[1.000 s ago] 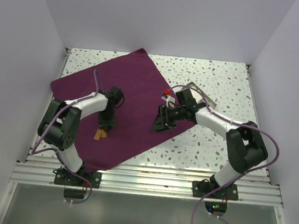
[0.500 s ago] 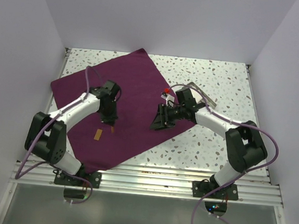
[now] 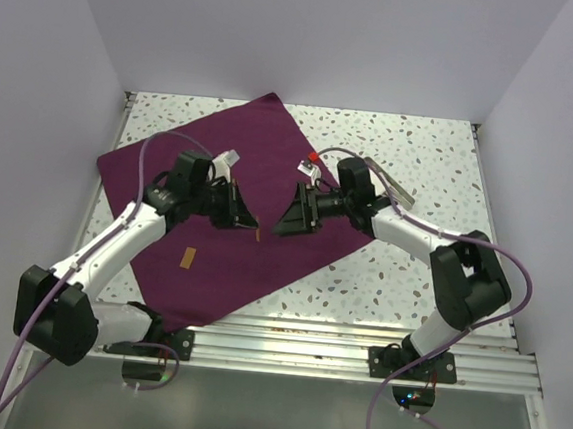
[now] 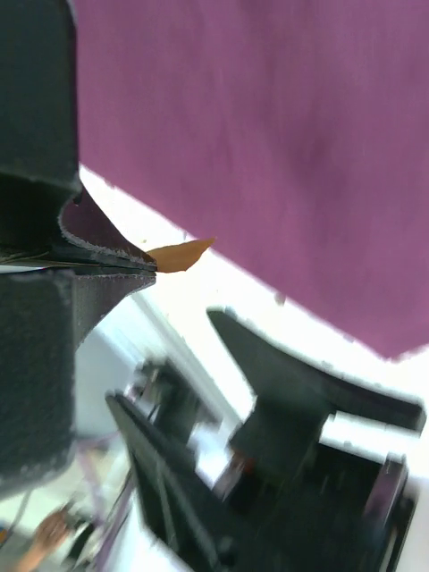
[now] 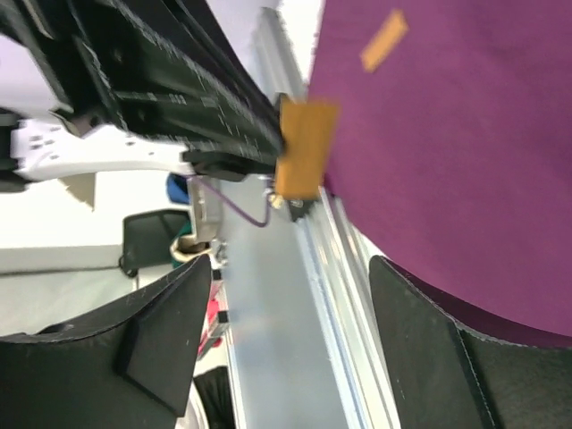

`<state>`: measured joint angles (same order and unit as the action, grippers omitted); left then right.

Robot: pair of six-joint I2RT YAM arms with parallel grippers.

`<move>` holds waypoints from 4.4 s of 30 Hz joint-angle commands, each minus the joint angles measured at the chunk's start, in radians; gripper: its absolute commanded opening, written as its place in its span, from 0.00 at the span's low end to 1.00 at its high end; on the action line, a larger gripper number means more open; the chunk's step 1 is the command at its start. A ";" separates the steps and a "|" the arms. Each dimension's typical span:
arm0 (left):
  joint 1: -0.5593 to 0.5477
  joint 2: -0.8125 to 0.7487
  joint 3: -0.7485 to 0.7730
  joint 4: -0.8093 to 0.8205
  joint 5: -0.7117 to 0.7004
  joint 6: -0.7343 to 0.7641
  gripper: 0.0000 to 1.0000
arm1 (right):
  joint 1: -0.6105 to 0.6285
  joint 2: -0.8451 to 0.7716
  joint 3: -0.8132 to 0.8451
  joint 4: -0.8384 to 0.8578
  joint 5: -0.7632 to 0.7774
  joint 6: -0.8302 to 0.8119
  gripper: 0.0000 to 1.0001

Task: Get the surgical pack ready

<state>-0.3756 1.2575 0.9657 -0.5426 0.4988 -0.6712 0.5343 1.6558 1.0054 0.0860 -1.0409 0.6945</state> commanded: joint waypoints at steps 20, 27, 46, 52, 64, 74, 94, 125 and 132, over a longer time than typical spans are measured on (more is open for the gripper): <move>-0.017 -0.198 -0.160 0.483 0.391 -0.225 0.00 | 0.066 -0.091 -0.065 0.547 -0.165 0.355 0.69; -0.016 -0.185 -0.174 0.489 0.389 -0.217 0.00 | 0.066 -0.053 -0.146 1.044 -0.148 0.768 0.52; -0.014 -0.170 -0.185 0.471 0.374 -0.203 0.00 | 0.066 -0.195 -0.047 0.159 -0.116 0.086 0.15; -0.008 -0.148 -0.165 0.440 0.359 -0.179 0.18 | 0.064 -0.200 -0.059 0.135 -0.070 0.079 0.00; 0.050 0.002 0.123 -0.200 -0.362 0.145 0.76 | -0.218 -0.117 0.094 -0.373 0.497 -0.155 0.00; 0.050 0.120 0.034 -0.186 -0.526 0.163 0.75 | -0.578 0.174 0.298 -0.476 0.676 -0.196 0.00; 0.087 0.241 0.105 -0.333 -0.799 0.130 0.78 | -0.631 0.306 0.441 -0.647 0.804 -0.251 0.38; 0.116 0.302 -0.078 -0.284 -0.675 0.137 0.60 | -0.135 -0.205 0.162 -0.709 0.624 -0.296 0.45; 0.202 0.352 -0.090 -0.231 -0.572 0.202 0.49 | -0.135 -0.211 0.156 -0.703 0.619 -0.303 0.43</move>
<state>-0.1978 1.5894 0.8852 -0.8391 -0.1127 -0.5121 0.3985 1.4780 1.1553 -0.6281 -0.3958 0.4103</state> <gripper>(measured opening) 0.498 0.434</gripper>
